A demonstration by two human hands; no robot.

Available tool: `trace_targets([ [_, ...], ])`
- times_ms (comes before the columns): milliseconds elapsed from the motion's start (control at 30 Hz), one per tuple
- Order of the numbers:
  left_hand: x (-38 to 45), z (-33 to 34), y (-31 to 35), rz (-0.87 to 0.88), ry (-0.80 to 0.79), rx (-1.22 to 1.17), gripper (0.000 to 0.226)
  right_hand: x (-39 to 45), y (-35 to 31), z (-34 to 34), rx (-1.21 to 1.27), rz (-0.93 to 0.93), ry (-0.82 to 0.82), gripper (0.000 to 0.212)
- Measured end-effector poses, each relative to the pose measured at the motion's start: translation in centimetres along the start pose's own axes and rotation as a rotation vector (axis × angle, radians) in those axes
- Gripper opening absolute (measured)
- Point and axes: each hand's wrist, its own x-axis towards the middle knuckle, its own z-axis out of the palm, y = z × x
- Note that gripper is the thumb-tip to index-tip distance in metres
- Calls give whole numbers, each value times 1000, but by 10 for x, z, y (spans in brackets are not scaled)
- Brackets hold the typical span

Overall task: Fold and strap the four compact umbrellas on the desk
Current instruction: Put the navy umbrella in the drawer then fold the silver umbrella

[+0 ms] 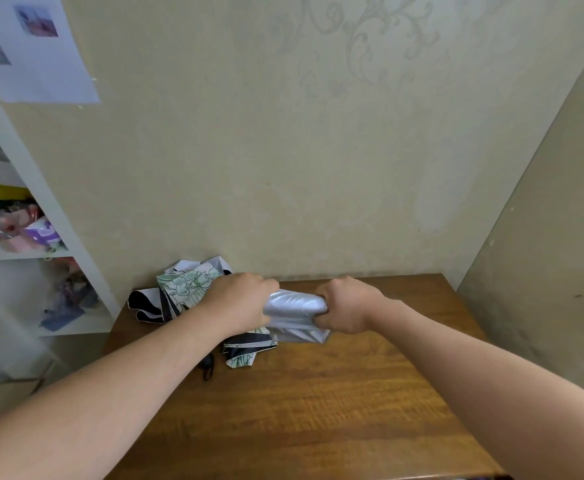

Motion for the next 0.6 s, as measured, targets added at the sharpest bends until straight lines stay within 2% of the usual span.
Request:
trace_targets([
  [67,1,0,1,-22,42,59,22,0,4,0,208,39,-81,17],
  [133,0,-2,5,-28,9,26,19,-1,9,-1,326,48,-159,20],
  [233,-2,-3,9,-28,-116,-119,13,-4,14,-3,299,28,-217,18],
  [300,-4,-2,9,-45,-175,-201,13,-6,15,-5,187,8,-161,13],
  [367,-5,-2,10,-68,-198,-245,17,-7,14,-5,44,-17,-75,17],
  [433,-5,-3,10,-95,-196,-282,20,-7,10,-2,-68,-73,15,32],
  [500,-5,-4,12,-110,-191,-304,19,-6,1,2,-97,-140,94,62],
  [533,-4,-5,12,-106,-191,-303,18,-5,-6,4,-81,-157,144,67],
  [600,-4,-8,12,-104,-197,-299,17,-3,-16,7,-85,-192,246,60],
])
